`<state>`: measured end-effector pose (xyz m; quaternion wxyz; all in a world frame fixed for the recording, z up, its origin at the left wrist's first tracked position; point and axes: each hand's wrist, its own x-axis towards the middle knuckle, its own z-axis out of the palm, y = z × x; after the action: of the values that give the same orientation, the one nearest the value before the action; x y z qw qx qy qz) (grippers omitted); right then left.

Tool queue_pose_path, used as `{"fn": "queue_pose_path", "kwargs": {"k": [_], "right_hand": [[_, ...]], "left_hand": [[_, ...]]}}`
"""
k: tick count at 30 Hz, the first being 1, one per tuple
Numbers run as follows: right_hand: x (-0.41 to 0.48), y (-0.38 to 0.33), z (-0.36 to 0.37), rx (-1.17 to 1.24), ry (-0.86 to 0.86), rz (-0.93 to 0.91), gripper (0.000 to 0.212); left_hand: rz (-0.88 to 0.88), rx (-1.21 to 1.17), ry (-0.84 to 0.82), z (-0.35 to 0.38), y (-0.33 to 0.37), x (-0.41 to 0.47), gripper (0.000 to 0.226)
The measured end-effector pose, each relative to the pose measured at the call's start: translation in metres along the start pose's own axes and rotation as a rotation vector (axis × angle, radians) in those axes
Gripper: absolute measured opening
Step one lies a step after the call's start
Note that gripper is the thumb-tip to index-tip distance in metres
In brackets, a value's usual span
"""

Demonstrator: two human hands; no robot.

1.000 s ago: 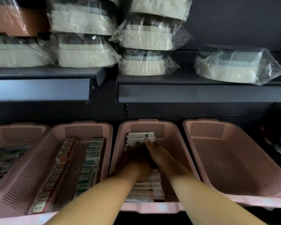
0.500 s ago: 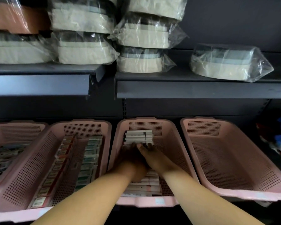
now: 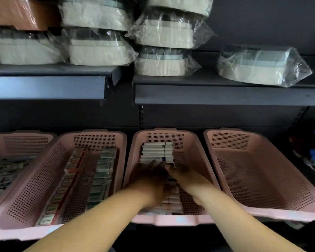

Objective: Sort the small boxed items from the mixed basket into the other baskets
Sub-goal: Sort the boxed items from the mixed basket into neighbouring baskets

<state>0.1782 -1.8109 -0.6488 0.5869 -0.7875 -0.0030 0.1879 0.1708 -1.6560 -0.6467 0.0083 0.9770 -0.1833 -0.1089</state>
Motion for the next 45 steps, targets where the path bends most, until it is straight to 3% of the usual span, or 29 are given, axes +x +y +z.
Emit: {"fn": "queue_pose_path", "kwargs": {"k": [4,9,10,13,15,23,27,28,31,34,37,41,45], "right_hand": [[-0.013,0.002,0.008,0.004,-0.09,0.071,0.023],[-0.019,-0.001,0.006,-0.007,-0.008,0.048,0.086],[-0.022,0.0,0.0,-0.033,0.001,0.047,0.088],[-0.033,0.002,-0.011,-0.063,-0.048,0.08,0.031],[-0.04,0.002,-0.012,-0.061,-0.092,0.113,0.015],[-0.052,-0.009,-0.02,-0.092,-0.113,0.147,0.014],[-0.054,-0.006,-0.018,-0.243,-0.111,0.172,0.074],[-0.054,-0.007,-0.018,-0.313,-0.104,0.177,0.078],[-0.055,-0.01,-0.027,-0.355,-0.062,0.147,0.048],[-0.057,-0.012,-0.028,-0.279,-0.083,0.141,0.026],[-0.06,-0.009,-0.023,-0.398,-0.084,0.164,0.045],[-0.058,-0.016,-0.027,-0.421,-0.135,0.233,0.024],[-0.06,-0.033,-0.017,-0.839,-0.233,0.216,0.028]], "left_hand": [[0.001,0.023,-0.066,-0.002,0.002,-0.009,0.077],[0.015,0.026,-0.068,0.0,0.001,-0.009,0.077],[0.023,0.023,-0.057,0.002,0.0,-0.011,0.078],[0.029,0.061,-0.152,0.006,-0.005,-0.016,0.079],[0.023,0.082,-0.209,0.003,-0.003,-0.016,0.08],[0.055,0.107,-0.266,-0.013,-0.001,-0.021,0.079],[0.075,0.064,-0.218,-0.019,-0.003,-0.027,0.065],[0.078,0.02,-0.17,-0.021,-0.003,-0.029,0.053],[0.127,-0.077,-0.072,-0.023,-0.005,-0.033,0.009],[0.168,-0.125,-0.166,-0.02,-0.002,-0.035,0.009],[0.17,-0.129,-0.164,-0.019,0.001,-0.032,0.007],[0.169,-0.15,-0.191,-0.02,0.0,-0.029,0.01],[0.156,-0.163,-0.221,-0.02,0.0,-0.029,0.011]]}}
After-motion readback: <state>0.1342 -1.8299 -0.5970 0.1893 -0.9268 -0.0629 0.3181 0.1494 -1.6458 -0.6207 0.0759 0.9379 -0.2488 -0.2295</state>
